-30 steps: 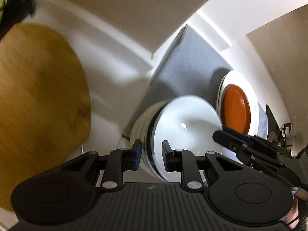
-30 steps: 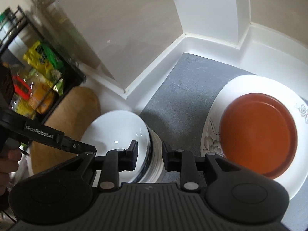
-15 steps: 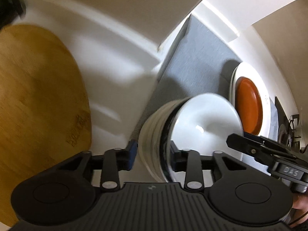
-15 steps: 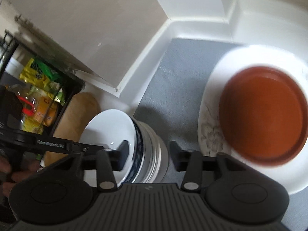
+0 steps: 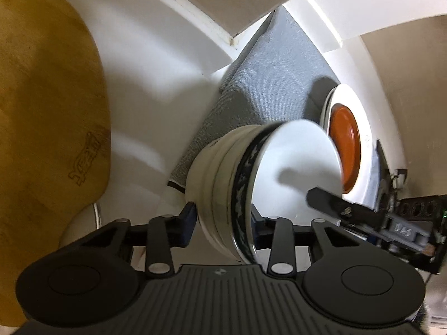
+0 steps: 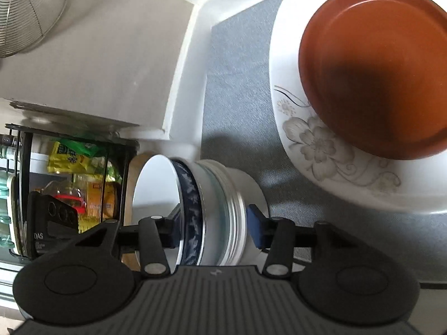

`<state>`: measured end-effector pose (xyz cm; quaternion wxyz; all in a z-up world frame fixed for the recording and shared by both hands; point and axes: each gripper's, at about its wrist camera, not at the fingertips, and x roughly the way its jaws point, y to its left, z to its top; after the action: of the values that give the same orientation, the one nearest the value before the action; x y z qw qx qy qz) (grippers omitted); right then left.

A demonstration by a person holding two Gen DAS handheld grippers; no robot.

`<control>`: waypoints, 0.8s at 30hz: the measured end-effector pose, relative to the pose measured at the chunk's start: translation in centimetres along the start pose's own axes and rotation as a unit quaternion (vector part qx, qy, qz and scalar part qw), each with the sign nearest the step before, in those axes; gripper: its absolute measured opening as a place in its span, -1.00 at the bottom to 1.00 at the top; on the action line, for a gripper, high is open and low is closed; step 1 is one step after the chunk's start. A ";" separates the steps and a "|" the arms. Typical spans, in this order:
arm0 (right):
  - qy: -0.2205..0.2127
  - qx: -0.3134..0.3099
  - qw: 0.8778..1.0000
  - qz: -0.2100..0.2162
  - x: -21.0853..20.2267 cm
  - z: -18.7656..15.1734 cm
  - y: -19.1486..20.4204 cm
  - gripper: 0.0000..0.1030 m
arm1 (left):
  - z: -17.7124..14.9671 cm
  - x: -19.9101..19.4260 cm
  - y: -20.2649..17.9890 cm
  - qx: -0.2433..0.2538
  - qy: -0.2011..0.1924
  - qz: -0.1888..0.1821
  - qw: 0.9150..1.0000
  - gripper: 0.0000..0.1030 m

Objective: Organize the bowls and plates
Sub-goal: 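Lower the nested bowls onto the brown plate with both grippers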

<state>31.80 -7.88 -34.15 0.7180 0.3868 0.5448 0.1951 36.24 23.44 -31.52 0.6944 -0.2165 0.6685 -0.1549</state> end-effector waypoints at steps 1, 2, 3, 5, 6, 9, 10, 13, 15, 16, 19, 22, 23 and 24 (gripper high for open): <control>-0.002 0.001 1.000 0.001 0.0 -0.2 0.1 0.01 | 0.0 0.1 -0.2 0.001 -0.001 0.005 1.000 -0.24; -0.004 0.004 1.000 -0.002 0.1 -0.1 0.2 0.00 | -0.1 0.0 -0.4 0.001 -0.002 0.012 1.000 -0.26; -0.007 0.002 1.000 -0.005 0.1 -0.2 0.5 0.00 | -0.2 0.0 -0.8 0.005 -0.005 0.019 1.000 -0.26; -0.013 -0.005 1.000 -0.008 -0.3 -0.1 0.9 0.00 | -0.4 -0.1 -1.4 0.013 -0.007 0.030 0.999 -0.26; -0.014 -0.009 1.000 -0.011 -0.6 -0.1 1.0 0.00 | -0.5 -0.1 -1.5 0.012 -0.007 0.029 0.999 -0.26; -0.018 -0.012 1.000 -0.011 -1.6 -0.1 0.7 0.00 | -0.9 -0.1 -1.8 0.011 -0.006 0.024 1.000 -0.26; -0.019 -0.011 1.000 -0.012 -1.8 -0.1 0.8 0.00 | -0.9 -0.2 -2.0 0.012 -0.006 0.024 1.000 -0.26; -0.028 -0.010 0.999 -0.012 -2.5 -0.2 1.0 0.00 | -1.3 -0.2 -3.1 0.016 -0.009 0.030 0.999 -0.25; -0.037 -0.011 0.999 -0.008 -3.4 -0.4 0.9 0.00 | -1.4 -0.4 -4.0 0.021 -0.011 0.032 0.999 -0.25; -0.041 -0.011 0.999 -0.006 -3.9 -0.4 0.9 0.00 | -1.5 -0.5 -4.5 0.025 -0.013 0.032 0.999 -0.25; -0.054 -0.016 0.998 -0.003 -5.6 -0.1 1.1 0.00 | -1.5 -0.8 -6.2 0.035 -0.017 0.029 0.999 -0.25; -0.072 -0.025 0.997 -0.005 -7.7 0.4 1.3 0.00 | -1.6 -1.0 -8.1 0.042 -0.022 0.025 0.999 -0.23; -0.078 -0.028 0.997 -0.006 -8.4 0.6 1.4 0.00 | -1.6 -1.0 -8.8 0.044 -0.024 0.023 0.998 -0.23; -0.084 -0.031 0.996 -0.007 -9.1 0.9 1.5 0.00 | -1.6 -1.0 -9.4 0.047 -0.026 0.021 0.998 -0.22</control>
<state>29.80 -13.61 -27.14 0.7745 0.3754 0.4788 0.1731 35.26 15.68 -25.90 0.7240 -0.1739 0.6467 -0.1655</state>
